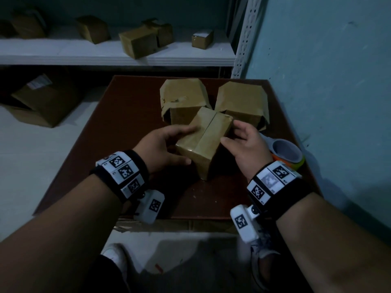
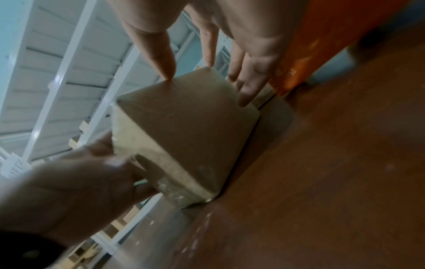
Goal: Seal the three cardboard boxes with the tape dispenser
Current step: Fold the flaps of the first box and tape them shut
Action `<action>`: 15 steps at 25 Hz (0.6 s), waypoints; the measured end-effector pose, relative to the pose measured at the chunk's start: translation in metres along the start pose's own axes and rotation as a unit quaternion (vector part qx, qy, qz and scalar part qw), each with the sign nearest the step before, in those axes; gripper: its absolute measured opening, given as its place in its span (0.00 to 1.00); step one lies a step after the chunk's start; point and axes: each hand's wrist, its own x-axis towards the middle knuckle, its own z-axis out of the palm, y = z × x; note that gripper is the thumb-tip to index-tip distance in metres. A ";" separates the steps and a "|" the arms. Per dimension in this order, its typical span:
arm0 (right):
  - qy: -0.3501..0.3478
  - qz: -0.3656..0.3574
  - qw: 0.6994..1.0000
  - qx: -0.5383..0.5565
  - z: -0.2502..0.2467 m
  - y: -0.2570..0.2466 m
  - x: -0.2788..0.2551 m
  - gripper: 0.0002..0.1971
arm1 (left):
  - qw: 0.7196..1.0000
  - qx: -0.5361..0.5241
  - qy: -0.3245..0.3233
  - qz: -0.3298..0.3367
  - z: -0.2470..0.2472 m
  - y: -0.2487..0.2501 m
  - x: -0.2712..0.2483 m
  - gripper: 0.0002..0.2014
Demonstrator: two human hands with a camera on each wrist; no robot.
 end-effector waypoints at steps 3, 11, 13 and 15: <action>-0.004 -0.015 1.000 -0.019 -0.001 0.002 0.000 0.46 | 0.999 -0.033 -0.009 0.000 0.004 0.005 -0.008 0.42; 0.006 -0.020 0.997 -0.070 -0.004 -0.001 -0.004 0.49 | 0.973 0.227 0.046 0.020 0.013 0.021 -0.013 0.46; 0.006 -0.016 0.997 -0.081 -0.006 -0.001 -0.004 0.45 | 0.969 0.243 0.045 0.021 0.009 0.022 -0.015 0.38; 0.004 -0.011 0.995 -0.095 -0.006 -0.001 -0.005 0.41 | 0.966 0.250 0.058 0.022 0.004 0.023 -0.015 0.32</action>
